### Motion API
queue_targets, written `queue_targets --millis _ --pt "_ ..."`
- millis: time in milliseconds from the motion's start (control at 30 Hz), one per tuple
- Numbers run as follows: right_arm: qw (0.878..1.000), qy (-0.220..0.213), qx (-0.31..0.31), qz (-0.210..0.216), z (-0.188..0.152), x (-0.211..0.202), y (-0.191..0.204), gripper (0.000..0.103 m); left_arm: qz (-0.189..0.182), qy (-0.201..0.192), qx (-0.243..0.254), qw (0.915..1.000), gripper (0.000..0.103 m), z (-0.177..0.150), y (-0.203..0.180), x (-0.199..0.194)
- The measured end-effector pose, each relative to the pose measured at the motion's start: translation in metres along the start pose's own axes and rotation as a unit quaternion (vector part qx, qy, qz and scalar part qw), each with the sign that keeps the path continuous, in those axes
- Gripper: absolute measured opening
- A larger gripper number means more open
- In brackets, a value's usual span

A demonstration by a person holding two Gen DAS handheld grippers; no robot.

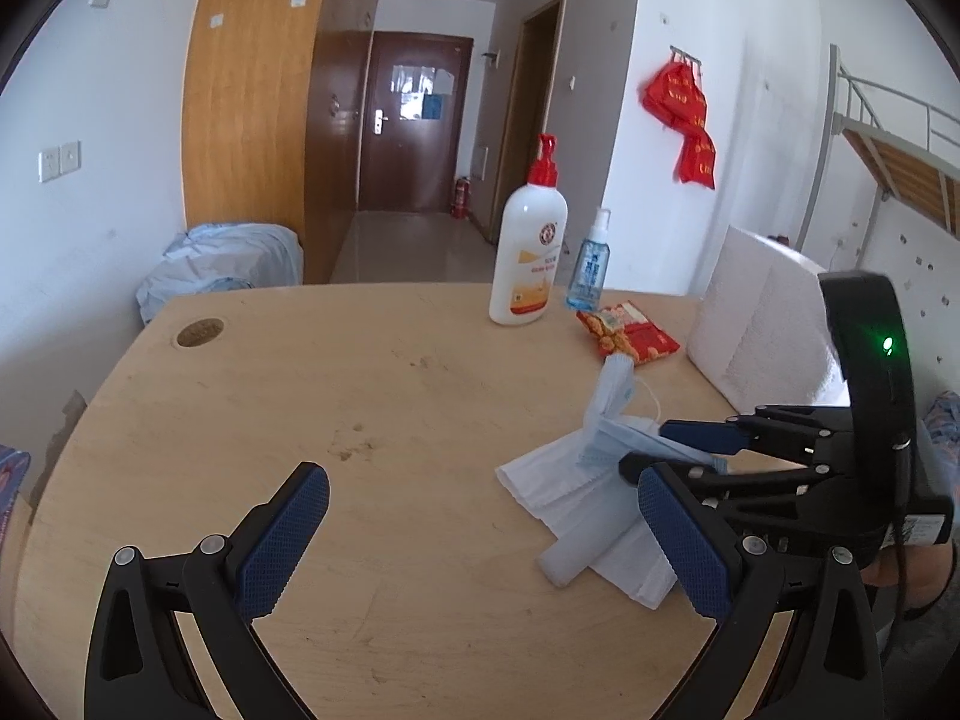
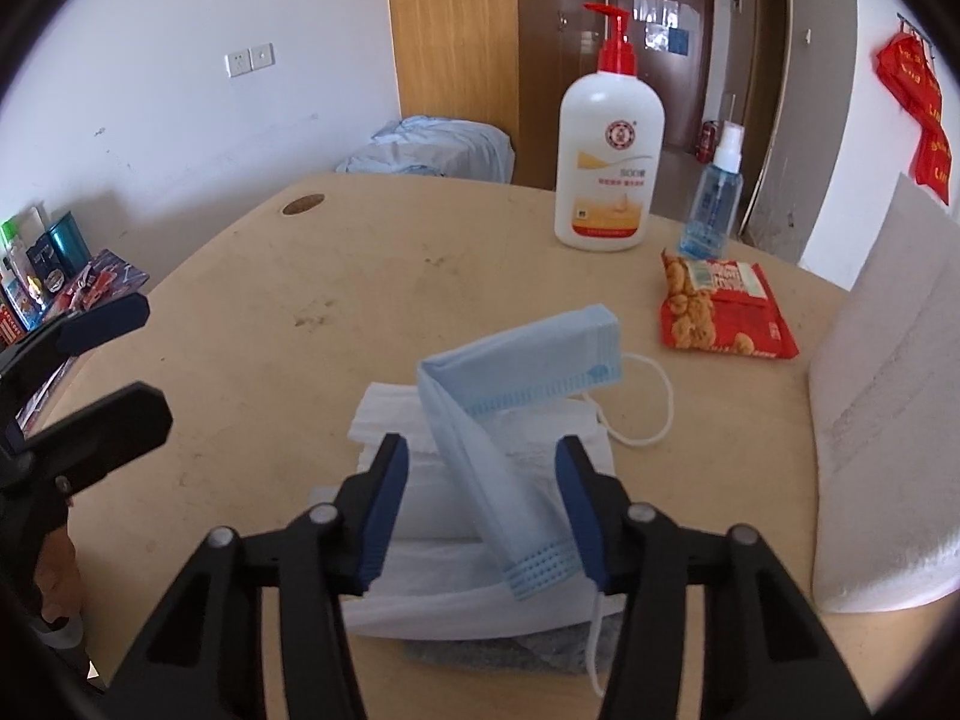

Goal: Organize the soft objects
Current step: 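Move the right gripper down onto the blue face mask on the stack, then grasp the blue face mask with the right gripper and lift it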

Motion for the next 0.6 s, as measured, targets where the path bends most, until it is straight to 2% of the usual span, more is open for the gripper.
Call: queue_targets --millis 100,233,333,467,600 --pt "1.000 0.000 0.003 0.002 -0.001 -0.002 0.000 0.022 -0.001 0.011 0.004 0.9999 0.103 -0.002 -0.004 0.005" --pt "1.000 -0.007 -0.001 -0.001 0.000 -0.008 -0.001 0.013 -0.002 0.022 0.010 0.9997 0.103 -0.005 -0.009 0.010" --pt "1.000 -0.003 0.011 0.010 0.000 -0.008 -0.005 0.009 -0.010 0.033 0.009 0.9994 0.103 -0.008 -0.014 0.015" --pt "0.999 -0.021 0.017 0.017 0.006 -0.019 -0.008 0.009 -0.024 0.038 0.008 0.9990 0.103 -0.009 -0.021 0.019" --pt "0.999 -0.040 0.018 0.021 0.013 -0.033 -0.012 0.009 -0.040 0.041 0.030 0.9979 0.103 -0.011 -0.038 0.022"
Point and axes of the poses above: each gripper's, at about its wrist camera, not at the fingertips, and x roughly the way its jaws point, y to its left, z to its top, the point moved 9 cm from there along x, roughly the way its jaws point, and after that the axes turned 7 degrees about x, right-handed, at the moved point
